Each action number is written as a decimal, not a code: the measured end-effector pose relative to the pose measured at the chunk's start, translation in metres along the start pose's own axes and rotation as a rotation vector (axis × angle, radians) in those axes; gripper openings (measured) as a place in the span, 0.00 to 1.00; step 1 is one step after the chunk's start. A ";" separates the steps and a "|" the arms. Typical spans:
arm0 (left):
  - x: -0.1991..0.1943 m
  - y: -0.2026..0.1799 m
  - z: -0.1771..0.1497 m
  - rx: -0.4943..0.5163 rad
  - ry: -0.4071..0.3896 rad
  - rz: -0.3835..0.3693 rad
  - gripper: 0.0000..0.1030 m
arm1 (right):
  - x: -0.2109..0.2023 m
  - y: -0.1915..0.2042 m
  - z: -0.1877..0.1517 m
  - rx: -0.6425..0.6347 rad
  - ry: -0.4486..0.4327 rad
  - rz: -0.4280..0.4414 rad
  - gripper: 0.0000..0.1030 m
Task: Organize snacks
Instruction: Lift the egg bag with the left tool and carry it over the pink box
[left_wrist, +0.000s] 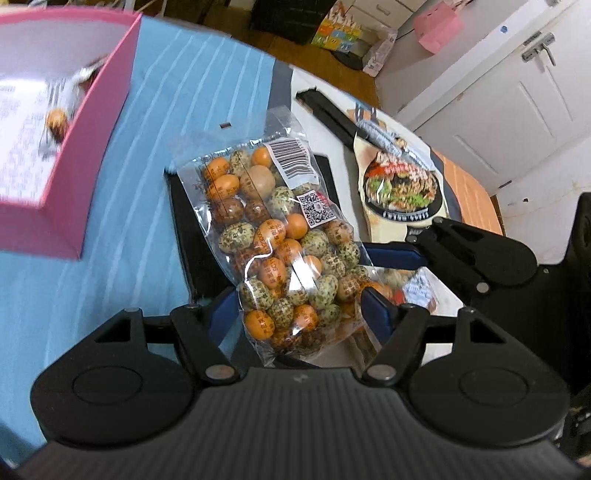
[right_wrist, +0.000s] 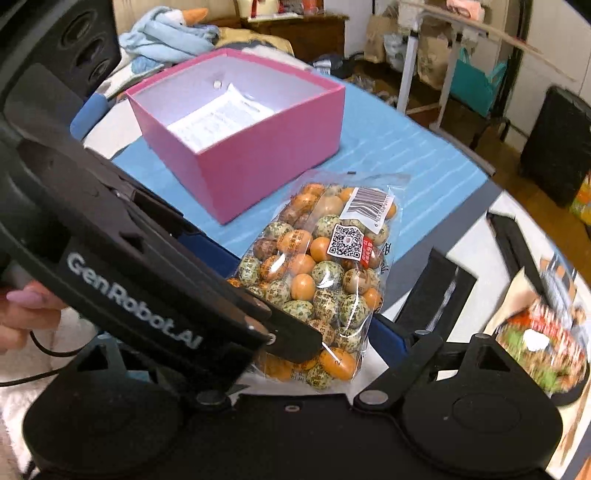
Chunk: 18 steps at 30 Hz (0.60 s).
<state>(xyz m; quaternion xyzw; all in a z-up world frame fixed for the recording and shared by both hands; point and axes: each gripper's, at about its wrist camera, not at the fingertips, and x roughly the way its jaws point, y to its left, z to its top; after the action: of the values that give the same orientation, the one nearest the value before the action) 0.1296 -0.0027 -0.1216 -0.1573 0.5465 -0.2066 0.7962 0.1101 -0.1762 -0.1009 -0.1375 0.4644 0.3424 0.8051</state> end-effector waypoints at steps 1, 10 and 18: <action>0.002 0.001 -0.004 -0.011 0.016 0.000 0.68 | 0.001 0.001 -0.002 0.024 0.017 0.009 0.88; -0.021 -0.005 -0.028 -0.023 0.054 0.003 0.68 | -0.015 0.024 -0.010 0.063 0.043 0.024 0.87; -0.073 -0.011 -0.028 0.005 0.081 0.033 0.68 | -0.045 0.059 0.005 0.069 0.021 0.046 0.87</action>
<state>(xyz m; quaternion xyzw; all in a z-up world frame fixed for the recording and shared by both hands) 0.0780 0.0234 -0.0673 -0.1377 0.5804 -0.2011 0.7770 0.0579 -0.1500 -0.0549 -0.1026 0.4872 0.3433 0.7964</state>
